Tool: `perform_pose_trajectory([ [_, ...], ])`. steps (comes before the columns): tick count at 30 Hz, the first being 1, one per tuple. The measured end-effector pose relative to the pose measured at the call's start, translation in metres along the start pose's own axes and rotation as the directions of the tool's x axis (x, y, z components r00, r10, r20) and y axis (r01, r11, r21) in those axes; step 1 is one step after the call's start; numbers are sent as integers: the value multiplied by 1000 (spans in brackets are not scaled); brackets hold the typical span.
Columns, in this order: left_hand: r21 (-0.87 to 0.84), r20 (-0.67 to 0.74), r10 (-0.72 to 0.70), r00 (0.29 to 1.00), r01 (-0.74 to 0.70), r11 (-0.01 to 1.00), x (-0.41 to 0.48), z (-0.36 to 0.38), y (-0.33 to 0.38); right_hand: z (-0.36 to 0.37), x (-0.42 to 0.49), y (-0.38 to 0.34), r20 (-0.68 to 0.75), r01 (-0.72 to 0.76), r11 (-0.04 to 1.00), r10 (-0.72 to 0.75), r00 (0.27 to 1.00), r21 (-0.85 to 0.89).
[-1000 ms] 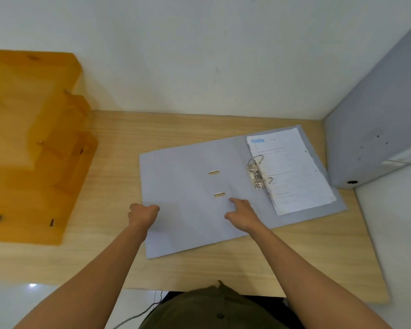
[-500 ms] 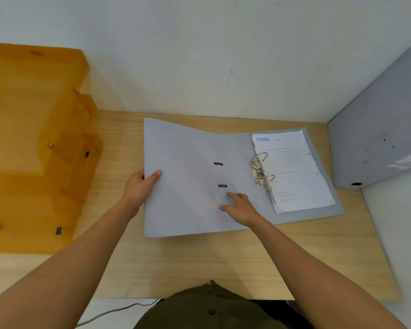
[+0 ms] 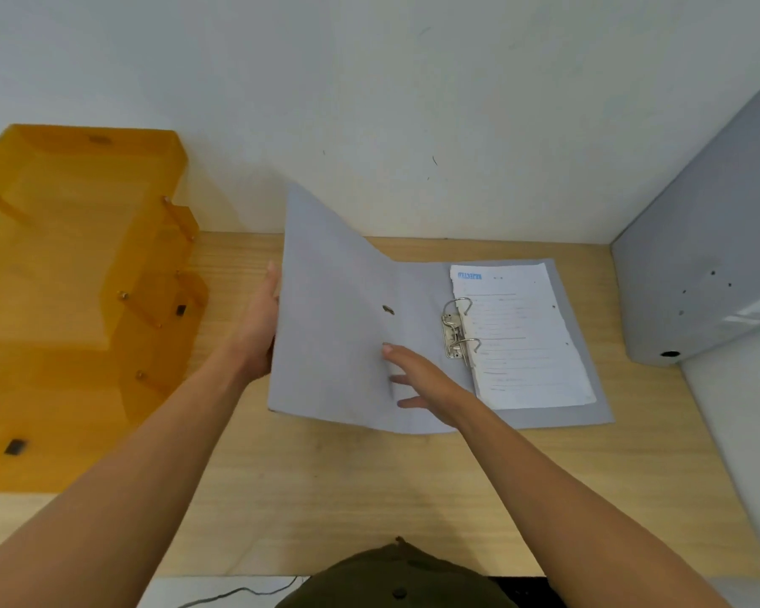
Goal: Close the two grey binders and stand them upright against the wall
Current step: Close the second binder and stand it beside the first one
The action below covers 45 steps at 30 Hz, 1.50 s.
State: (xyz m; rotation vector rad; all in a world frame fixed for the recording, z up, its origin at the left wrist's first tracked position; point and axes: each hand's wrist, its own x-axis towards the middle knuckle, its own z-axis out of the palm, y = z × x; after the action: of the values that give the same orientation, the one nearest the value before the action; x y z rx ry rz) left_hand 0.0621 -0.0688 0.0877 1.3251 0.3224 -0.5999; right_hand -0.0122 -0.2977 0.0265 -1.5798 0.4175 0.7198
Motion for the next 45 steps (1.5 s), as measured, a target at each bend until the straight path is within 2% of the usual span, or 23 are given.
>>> perform_pose_trajectory([
  [4,-121,134,62,989,-46,992,1,32,-14,-2,-12,-34,30,53,995,-56,998,90],
  [9,-19,164,40,986,-37,999,10,76,-30,-15,-36,-75,50,157,980,-164,985,121],
  [12,64,225,49,973,-65,996,9,117,-26,-34,-56,-95,15,234,963,-238,971,135],
  [15,133,223,-7,975,-24,991,18,146,-30,-59,-73,-103,-16,258,954,-259,966,151],
  [17,180,191,-40,981,5,984,26,165,-36,-81,-82,-102,-37,266,957,-263,964,116],
  [21,277,117,20,993,-52,959,36,191,-51,-122,-94,-92,-116,264,964,-265,957,-23],
  [23,305,85,41,996,-65,950,42,198,-58,-139,-97,-85,-112,241,970,-244,963,-44],
  [30,268,-58,52,997,-34,963,50,183,-69,-153,-87,-72,-7,258,964,-258,966,67],
  [35,417,-205,163,965,-65,907,56,151,-79,-174,-70,-41,47,175,952,-193,980,251],
  [37,406,-245,153,958,-42,913,55,145,-85,-188,-63,-20,-6,146,933,-153,988,329],
  [40,359,-277,38,960,67,931,51,142,-101,-211,-55,8,-210,155,929,-86,974,336],
  [42,367,-281,4,960,104,924,49,145,-115,-226,-51,25,-344,144,958,-52,938,248],
  [45,378,-313,43,949,83,922,46,154,-124,-237,-45,46,-411,68,994,-29,911,81],
])
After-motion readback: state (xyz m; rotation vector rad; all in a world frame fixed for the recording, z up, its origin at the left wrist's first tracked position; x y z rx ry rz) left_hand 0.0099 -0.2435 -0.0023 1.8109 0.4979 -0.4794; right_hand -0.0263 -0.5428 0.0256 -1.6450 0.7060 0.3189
